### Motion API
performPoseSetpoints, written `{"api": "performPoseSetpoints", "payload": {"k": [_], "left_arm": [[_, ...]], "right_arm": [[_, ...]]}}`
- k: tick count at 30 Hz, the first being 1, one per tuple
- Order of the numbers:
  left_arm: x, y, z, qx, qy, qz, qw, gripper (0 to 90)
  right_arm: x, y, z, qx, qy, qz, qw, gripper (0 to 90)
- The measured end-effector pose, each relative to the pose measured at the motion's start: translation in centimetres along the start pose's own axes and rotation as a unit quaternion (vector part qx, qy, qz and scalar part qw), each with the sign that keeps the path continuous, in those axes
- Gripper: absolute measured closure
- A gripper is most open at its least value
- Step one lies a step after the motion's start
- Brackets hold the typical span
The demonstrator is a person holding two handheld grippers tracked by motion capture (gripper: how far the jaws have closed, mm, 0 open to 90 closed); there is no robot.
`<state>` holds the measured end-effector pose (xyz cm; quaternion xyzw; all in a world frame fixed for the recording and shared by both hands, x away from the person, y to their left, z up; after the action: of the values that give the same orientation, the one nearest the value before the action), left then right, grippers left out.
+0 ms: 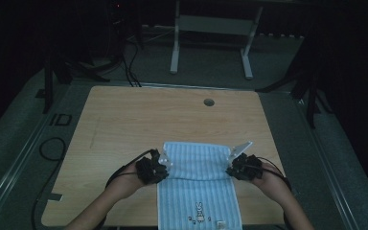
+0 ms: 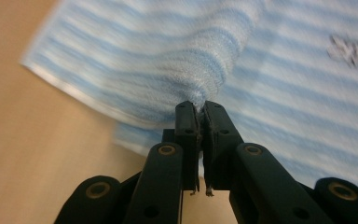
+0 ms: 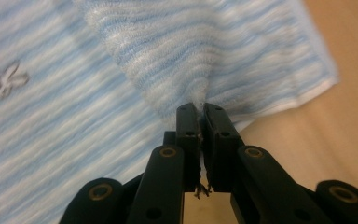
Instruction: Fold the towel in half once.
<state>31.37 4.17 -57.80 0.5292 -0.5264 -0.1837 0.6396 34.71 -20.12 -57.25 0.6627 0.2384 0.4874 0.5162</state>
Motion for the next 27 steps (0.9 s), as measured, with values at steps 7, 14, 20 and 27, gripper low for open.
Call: {"api": "performPoseSetpoints", "payload": {"k": [7,14,20,27], "left_arm": [[-3.1,-2.1,2.9,-0.049,-0.006,-0.046,0.9977,78.9],[-2.6,0.5,2.1,-0.036,0.009,-0.023,0.9990,63.1],[-2.1,-0.6,2.0,-0.033,0.012,-0.024,0.9991,62.5],[-2.4,-3.0,1.4,-0.037,0.016,-0.043,0.9983,60.9]], "right_arm": [[-1.8,-2.1,-2.2,0.029,-0.017,-0.014,0.9993,83.8],[-2.0,-0.6,-3.0,0.016,-0.020,-0.002,0.9997,70.6],[-1.1,0.1,-2.9,0.013,-0.023,0.016,0.9995,69.5],[-1.7,-3.4,-2.1,0.024,-0.025,-0.027,0.9991,68.1]]}}
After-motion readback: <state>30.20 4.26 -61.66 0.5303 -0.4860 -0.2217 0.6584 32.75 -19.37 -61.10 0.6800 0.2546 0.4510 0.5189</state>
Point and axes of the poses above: each handheld gripper's, and its own axes: y roughly backward along the jaws, x roughly out of its top, z roughly to its right, the point moved 10 cm from there along -y, roughly forward along the jaws, and after that the axes turned 4 degrees about x, right-handed, at the moved point
